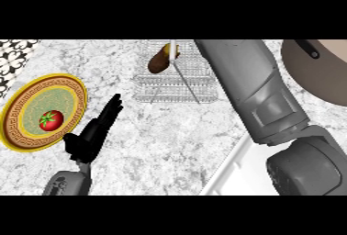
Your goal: Pick the sweet potato from the tray and place it in the tiered basket
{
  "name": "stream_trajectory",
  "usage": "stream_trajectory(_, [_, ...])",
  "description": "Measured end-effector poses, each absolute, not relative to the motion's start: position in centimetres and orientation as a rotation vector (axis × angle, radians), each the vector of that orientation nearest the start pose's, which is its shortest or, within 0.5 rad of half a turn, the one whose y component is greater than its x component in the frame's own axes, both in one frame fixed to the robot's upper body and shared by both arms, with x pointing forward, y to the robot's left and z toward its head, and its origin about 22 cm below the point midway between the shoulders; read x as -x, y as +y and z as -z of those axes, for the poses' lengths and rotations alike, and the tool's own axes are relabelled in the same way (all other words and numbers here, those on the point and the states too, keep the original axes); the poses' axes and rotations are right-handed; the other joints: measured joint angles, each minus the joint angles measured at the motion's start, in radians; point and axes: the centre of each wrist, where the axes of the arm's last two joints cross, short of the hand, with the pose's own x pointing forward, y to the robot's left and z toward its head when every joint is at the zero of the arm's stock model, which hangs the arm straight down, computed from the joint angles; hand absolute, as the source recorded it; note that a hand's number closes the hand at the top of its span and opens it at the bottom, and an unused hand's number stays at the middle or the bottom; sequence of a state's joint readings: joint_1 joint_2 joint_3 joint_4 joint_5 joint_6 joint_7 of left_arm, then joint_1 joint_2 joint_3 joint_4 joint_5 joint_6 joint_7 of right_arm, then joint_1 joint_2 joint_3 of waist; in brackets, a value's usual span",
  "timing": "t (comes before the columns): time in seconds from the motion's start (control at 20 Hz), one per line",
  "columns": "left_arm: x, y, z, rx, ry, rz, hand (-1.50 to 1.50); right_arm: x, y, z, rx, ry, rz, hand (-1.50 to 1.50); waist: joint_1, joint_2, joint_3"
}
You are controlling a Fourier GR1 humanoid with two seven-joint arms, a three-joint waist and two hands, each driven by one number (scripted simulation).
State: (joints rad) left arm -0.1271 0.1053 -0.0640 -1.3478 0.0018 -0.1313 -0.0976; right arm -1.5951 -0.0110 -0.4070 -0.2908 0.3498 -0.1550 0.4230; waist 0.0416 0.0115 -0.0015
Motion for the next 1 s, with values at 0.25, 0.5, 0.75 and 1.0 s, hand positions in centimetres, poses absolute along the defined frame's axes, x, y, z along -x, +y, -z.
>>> stream_trajectory(0.25, [-27.5,22.8,1.6,0.088,-1.537,0.244,0.00,-47.0,-6.7,-27.0,0.342,-1.454,-0.186,-1.50,-0.019,-0.004,0.001])
stream_trajectory(0.5, [-26.9,23.8,2.1,0.082,-1.540,0.231,0.00,-47.9,-13.2,-27.9,0.450,-1.545,0.029,-1.50,-0.032,-0.008,0.001])
stream_trajectory(0.75, [-26.5,23.7,2.1,0.073,-1.533,0.231,0.00,-47.9,-21.4,-27.5,0.438,-1.608,0.179,-1.50,-0.043,-0.012,0.002])
stream_trajectory(1.0, [-26.7,23.7,2.0,0.061,-1.530,0.219,0.00,-46.3,-30.3,-26.7,0.437,-1.626,0.205,-1.50,-0.053,-0.014,0.002])
